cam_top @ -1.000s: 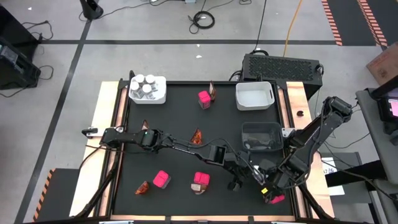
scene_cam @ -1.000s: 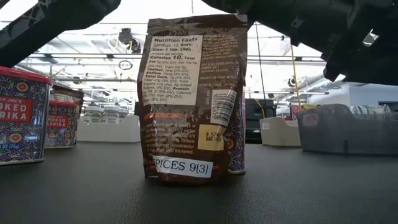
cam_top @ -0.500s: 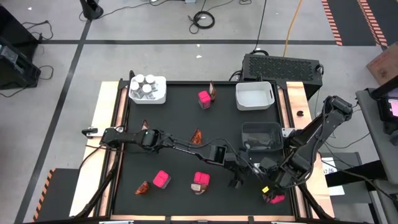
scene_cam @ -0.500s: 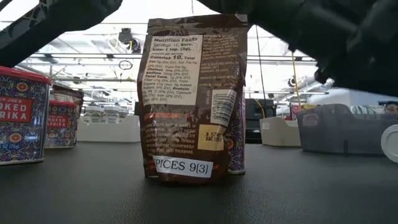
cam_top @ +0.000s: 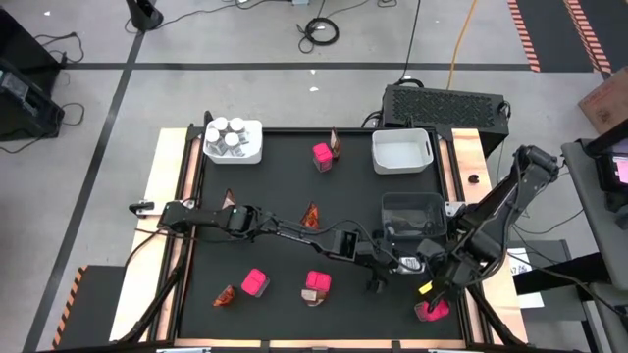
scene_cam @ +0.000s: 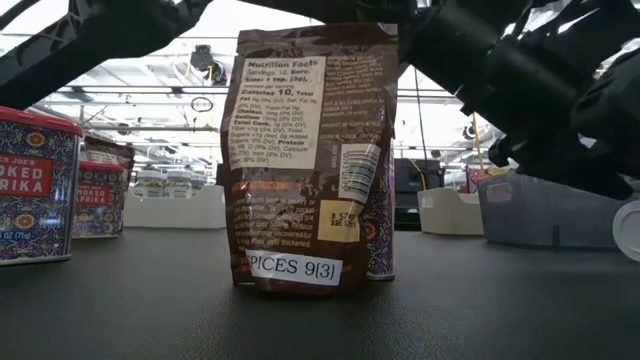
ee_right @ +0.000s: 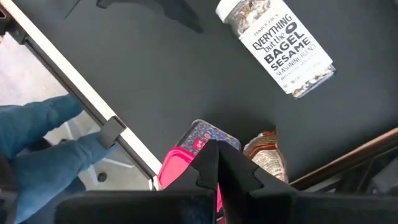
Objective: Sort spices by type
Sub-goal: Put the white seasoning bottle into the left white bin
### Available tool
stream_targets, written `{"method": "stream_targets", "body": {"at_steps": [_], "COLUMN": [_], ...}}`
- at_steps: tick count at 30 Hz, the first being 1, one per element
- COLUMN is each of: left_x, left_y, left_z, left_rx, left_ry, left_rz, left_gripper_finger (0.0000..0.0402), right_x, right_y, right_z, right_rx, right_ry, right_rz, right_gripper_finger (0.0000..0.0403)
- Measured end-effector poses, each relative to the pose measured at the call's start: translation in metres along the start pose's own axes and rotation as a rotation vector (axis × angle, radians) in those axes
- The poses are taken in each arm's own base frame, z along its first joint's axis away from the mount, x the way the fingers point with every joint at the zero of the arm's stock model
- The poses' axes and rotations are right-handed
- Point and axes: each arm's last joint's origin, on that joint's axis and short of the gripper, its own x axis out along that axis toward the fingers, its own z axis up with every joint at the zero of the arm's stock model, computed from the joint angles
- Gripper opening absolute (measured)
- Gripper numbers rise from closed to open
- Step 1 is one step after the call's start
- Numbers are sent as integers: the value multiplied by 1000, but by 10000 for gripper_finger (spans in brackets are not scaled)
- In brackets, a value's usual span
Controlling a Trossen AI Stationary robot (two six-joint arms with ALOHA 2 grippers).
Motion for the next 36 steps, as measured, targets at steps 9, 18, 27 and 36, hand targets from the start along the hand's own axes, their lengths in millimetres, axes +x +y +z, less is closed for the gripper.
{"method": "stream_targets", "body": {"at_steps": [9, 18, 27, 36], "left_x": [14, 22, 21, 21], "left_y": [0, -3, 1, 1], "left_z": [-12, -23, -16, -17], "left_rx": [-51, -56, -86, -82], "left_ry": [-6, 28, -39, -22], "left_rz": [22, 15, 19, 19], "left_gripper_finger": [312, 312, 312, 274], "right_x": [-9, -30, -41, -47], "right_y": [0, 4, -4, -9], "right_z": [1, 7, 8, 8], "right_rx": [-13, -68, -152, -236], "right_ry": [-39, -236, -271, -282], "right_rz": [84, 275, 300, 306], "right_gripper_finger": [0, 0, 0, 0]}}
